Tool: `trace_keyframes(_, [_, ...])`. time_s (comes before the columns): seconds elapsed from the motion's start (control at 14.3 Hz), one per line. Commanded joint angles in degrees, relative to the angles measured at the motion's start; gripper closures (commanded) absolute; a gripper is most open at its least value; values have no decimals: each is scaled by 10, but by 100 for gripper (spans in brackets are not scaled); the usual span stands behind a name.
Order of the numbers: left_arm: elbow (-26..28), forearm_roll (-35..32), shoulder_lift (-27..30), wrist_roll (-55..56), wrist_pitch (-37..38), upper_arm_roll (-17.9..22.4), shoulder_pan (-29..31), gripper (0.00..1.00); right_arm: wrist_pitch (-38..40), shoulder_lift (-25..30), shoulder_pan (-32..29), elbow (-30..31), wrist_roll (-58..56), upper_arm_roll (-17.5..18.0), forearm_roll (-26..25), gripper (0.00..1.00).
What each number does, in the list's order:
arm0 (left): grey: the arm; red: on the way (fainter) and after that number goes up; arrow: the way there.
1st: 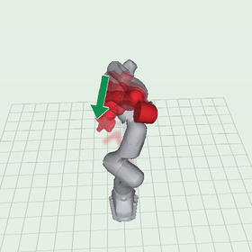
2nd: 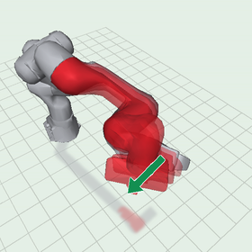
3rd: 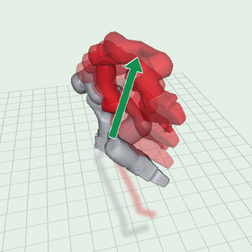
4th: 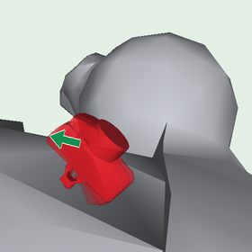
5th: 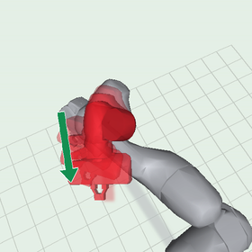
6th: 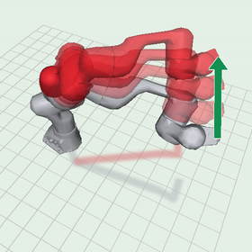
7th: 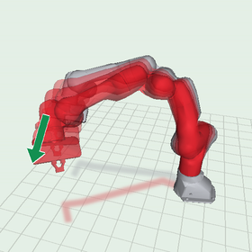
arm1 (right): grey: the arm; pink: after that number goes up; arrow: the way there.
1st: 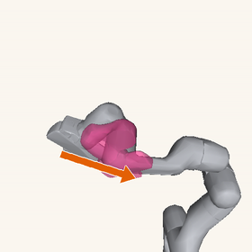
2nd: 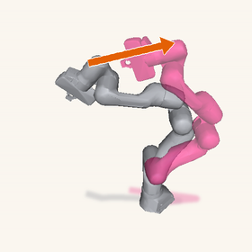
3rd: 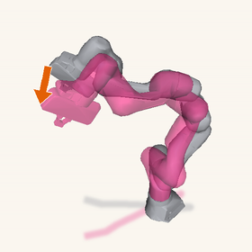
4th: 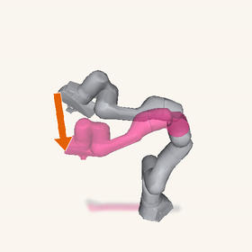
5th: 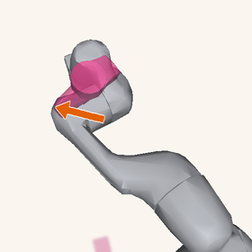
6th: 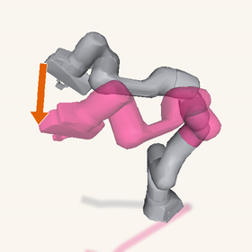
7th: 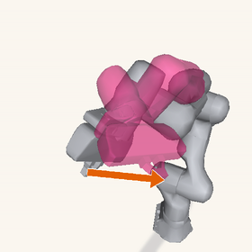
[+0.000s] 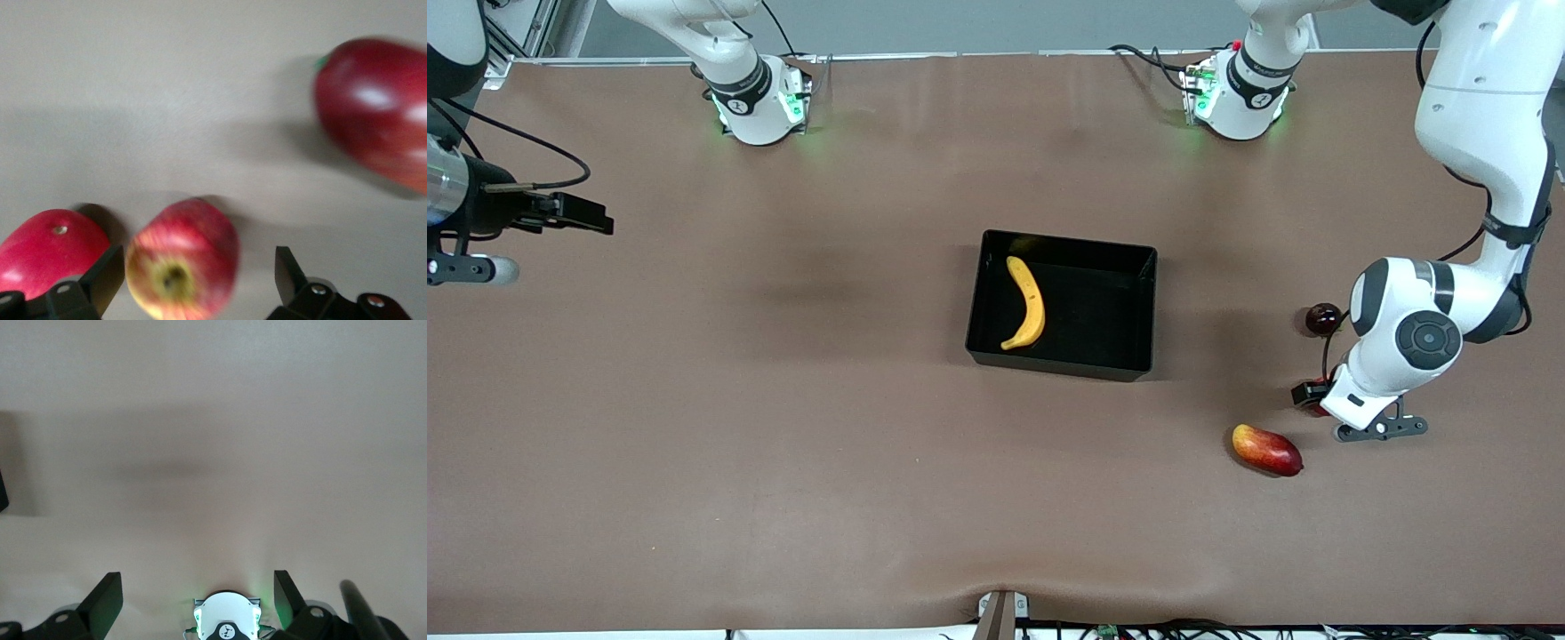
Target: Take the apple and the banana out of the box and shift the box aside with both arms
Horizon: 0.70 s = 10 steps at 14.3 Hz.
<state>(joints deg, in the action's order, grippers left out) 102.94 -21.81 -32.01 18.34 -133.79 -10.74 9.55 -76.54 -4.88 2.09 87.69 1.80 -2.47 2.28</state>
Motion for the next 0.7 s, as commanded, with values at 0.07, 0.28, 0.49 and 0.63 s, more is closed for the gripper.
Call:
trace_keyframes(0.07, [11,4,112,29,110,-83,3,0,-4,4,7,15,4,1,2,0])
trace_keyframes(0.28, [12,38,130,97,152,-174,1,0,-23,15,7,45,3,2,2,0])
trace_keyframes(0.49, [15,44,103,214,156,-265,-13,0,-38,22,6,64,2,2,2,0])
trace_keyframes(0.63, [10,34,75,241,146,-272,-62,0,-39,22,6,71,3,2,10,0])
